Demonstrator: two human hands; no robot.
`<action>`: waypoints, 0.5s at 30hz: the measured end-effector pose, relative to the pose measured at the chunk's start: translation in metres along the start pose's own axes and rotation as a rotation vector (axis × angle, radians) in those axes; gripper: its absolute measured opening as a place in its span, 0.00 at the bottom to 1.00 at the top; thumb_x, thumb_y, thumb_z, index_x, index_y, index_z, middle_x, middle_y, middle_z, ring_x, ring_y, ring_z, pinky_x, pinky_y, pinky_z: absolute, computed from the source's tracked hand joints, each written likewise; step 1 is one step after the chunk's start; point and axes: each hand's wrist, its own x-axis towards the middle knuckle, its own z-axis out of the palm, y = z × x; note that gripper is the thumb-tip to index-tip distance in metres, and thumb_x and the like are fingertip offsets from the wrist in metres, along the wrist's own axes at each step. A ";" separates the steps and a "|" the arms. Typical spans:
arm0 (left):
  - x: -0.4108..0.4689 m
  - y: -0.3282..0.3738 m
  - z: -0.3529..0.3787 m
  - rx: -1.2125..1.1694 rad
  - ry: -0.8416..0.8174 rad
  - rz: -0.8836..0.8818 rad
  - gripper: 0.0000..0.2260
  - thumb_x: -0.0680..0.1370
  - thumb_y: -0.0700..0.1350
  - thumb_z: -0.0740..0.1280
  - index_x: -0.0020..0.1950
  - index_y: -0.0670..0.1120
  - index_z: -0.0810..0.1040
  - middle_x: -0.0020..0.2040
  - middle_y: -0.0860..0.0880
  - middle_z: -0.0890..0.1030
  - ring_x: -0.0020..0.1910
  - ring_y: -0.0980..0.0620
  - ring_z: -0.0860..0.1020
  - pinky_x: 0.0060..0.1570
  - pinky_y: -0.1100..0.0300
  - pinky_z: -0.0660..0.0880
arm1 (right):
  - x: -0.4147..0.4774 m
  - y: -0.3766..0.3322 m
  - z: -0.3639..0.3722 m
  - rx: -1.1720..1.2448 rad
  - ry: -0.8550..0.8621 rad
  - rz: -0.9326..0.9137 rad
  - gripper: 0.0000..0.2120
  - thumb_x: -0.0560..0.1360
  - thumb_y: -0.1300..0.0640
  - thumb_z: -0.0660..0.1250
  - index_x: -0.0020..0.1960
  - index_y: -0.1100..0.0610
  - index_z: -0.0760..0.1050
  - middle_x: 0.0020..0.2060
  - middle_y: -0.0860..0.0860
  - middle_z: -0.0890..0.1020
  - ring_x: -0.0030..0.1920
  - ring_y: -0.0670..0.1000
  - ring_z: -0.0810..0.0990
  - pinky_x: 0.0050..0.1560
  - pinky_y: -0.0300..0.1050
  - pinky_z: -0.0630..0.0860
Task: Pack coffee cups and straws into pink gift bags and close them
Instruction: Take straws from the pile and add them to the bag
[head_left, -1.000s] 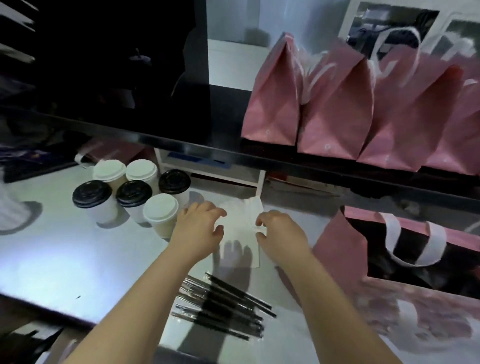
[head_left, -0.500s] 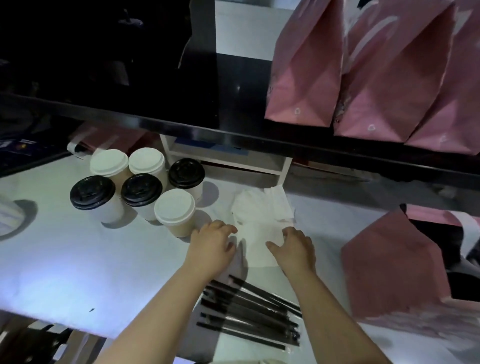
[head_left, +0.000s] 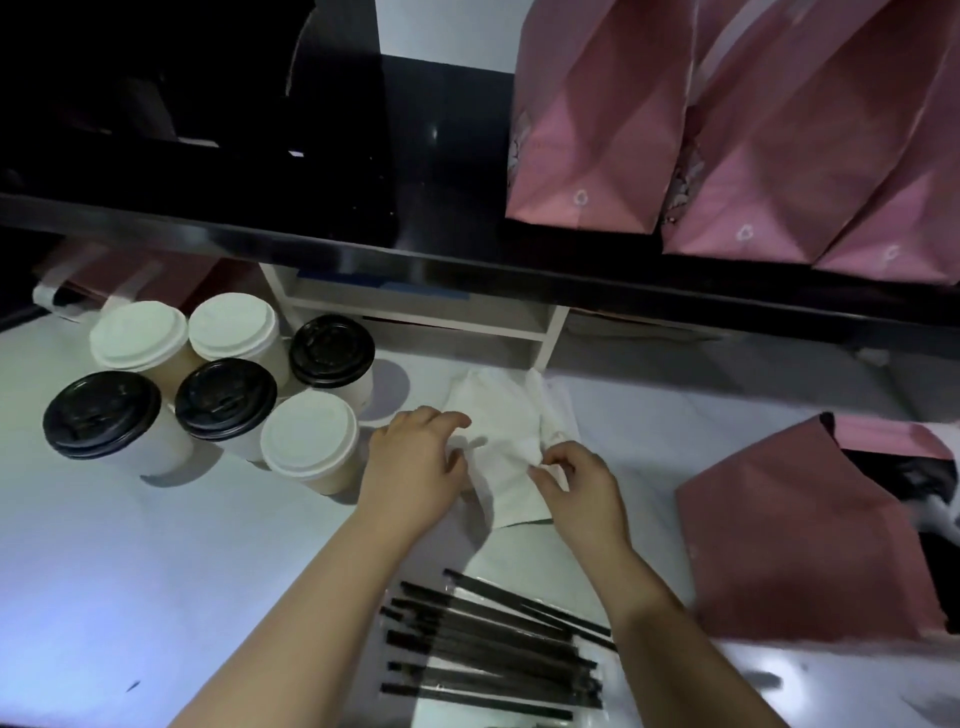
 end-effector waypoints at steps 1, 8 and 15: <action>0.001 0.001 -0.001 -0.008 0.011 0.003 0.17 0.72 0.44 0.67 0.62 0.52 0.78 0.55 0.50 0.80 0.56 0.45 0.76 0.53 0.46 0.74 | 0.005 -0.003 -0.007 0.082 -0.022 -0.010 0.12 0.69 0.56 0.76 0.40 0.43 0.75 0.41 0.42 0.80 0.41 0.43 0.77 0.46 0.41 0.74; 0.010 -0.001 -0.005 -0.044 0.012 -0.020 0.17 0.74 0.45 0.67 0.63 0.52 0.78 0.59 0.49 0.79 0.59 0.46 0.74 0.57 0.47 0.72 | 0.039 -0.019 -0.048 0.043 -0.344 0.014 0.14 0.65 0.57 0.78 0.44 0.43 0.78 0.35 0.44 0.79 0.34 0.42 0.75 0.38 0.38 0.73; 0.013 0.006 -0.001 -0.042 -0.005 -0.010 0.17 0.74 0.43 0.66 0.63 0.51 0.77 0.59 0.49 0.79 0.59 0.45 0.74 0.57 0.47 0.72 | 0.032 -0.016 -0.054 0.074 -0.430 0.069 0.16 0.65 0.62 0.79 0.45 0.43 0.81 0.39 0.49 0.83 0.40 0.46 0.80 0.40 0.33 0.76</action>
